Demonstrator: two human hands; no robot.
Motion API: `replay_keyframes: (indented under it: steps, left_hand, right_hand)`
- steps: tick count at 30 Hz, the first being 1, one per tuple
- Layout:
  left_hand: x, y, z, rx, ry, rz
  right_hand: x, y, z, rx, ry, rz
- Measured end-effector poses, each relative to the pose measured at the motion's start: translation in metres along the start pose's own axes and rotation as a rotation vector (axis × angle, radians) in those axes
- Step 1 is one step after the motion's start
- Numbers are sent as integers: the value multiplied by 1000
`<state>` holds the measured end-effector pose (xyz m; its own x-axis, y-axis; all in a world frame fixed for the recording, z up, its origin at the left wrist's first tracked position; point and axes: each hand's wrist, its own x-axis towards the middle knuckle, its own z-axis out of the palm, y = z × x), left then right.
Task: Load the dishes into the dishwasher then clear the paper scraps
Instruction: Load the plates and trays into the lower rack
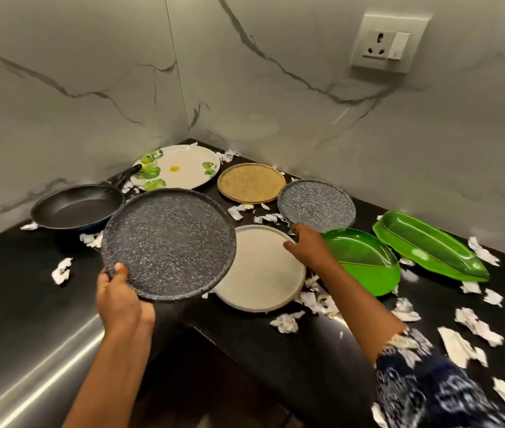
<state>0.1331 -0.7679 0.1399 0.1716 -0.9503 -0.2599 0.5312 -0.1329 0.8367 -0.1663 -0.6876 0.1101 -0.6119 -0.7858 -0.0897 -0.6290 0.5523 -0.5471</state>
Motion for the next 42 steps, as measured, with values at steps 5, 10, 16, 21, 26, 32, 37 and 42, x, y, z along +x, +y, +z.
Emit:
replay_keyframes:
  steps: [5, 10, 16, 21, 26, 32, 37, 42]
  left_hand:
    - [41, -2, 4, 4, 37, -68]
    - [61, -3, 5, 24, -12, -54]
    - [69, -3, 8, 25, -69, 25]
    - [64, 2, 7, 57, -93, 107]
    - [40, 18, 3, 40, -124, 252]
    - [-25, 46, -22, -18, -135, 491]
    - [-108, 56, -70, 36, -214, 676]
    - [-196, 39, -140, 228, -246, 708]
  right_hand:
    - [34, -3, 29, -264, -117, 78]
    - [44, -13, 30, -287, -150, 130]
    - [54, -18, 25, -248, -194, 174]
    - [51, -29, 13, -119, -138, 153]
    - [25, -49, -24, 58, -70, 43]
    - [-60, -69, -71, 258, 247, -111]
    - [-166, -54, -90, 395, 526, -236]
    - [-291, -18, -75, 482, 612, -275]
